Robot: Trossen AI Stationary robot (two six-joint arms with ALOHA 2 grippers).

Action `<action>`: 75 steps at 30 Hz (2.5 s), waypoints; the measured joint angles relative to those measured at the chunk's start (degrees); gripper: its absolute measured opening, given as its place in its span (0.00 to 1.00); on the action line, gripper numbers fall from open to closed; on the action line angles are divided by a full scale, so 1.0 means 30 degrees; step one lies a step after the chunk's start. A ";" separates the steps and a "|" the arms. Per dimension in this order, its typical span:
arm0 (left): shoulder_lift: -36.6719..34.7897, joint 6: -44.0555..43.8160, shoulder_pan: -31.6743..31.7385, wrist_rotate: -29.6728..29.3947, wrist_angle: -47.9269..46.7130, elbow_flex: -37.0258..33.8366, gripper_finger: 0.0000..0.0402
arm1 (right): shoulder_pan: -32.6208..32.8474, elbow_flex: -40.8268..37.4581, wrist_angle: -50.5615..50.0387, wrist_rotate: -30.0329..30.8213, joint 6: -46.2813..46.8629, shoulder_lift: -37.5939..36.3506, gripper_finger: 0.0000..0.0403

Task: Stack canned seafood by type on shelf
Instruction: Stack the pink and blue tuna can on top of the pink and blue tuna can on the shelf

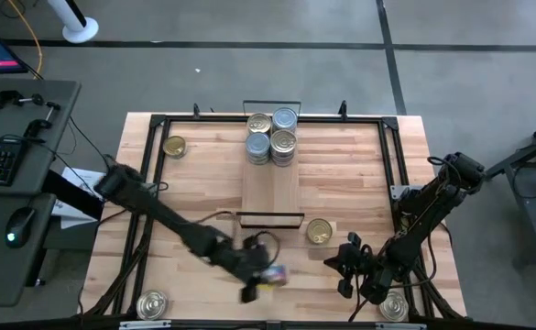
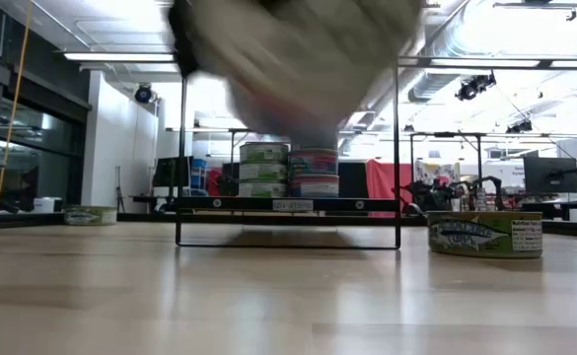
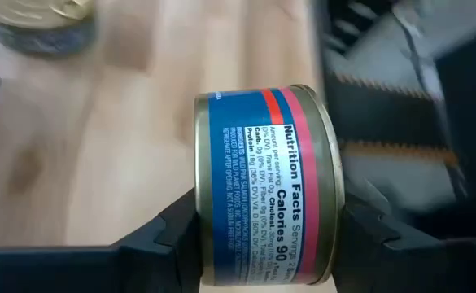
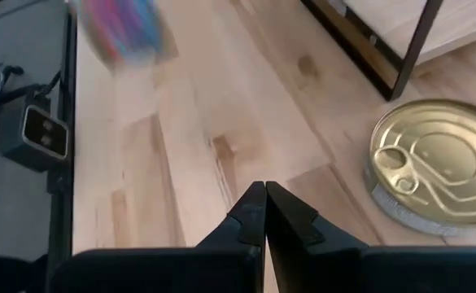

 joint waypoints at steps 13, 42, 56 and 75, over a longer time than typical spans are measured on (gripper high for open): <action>-0.9835 -0.4523 -0.2104 -1.1089 -0.2135 0.0007 0.43 | -0.0134 0.0000 0.0154 -0.0728 -0.0130 0.0000 0.00; -0.9465 -1.1487 2.6189 1.2438 1.3881 -1.3095 0.43 | -0.3606 0.0000 0.0511 -0.0926 0.4990 0.0000 0.00; -0.6177 -1.1668 2.6130 1.2629 1.5307 -1.1214 0.43 | -0.6237 0.0000 0.1573 -0.3785 0.2367 0.0000 0.00; -0.4696 -0.9915 2.5361 1.2537 1.3916 -0.9350 0.63 | -0.6244 0.0000 0.1575 -0.4171 0.0937 0.0000 0.00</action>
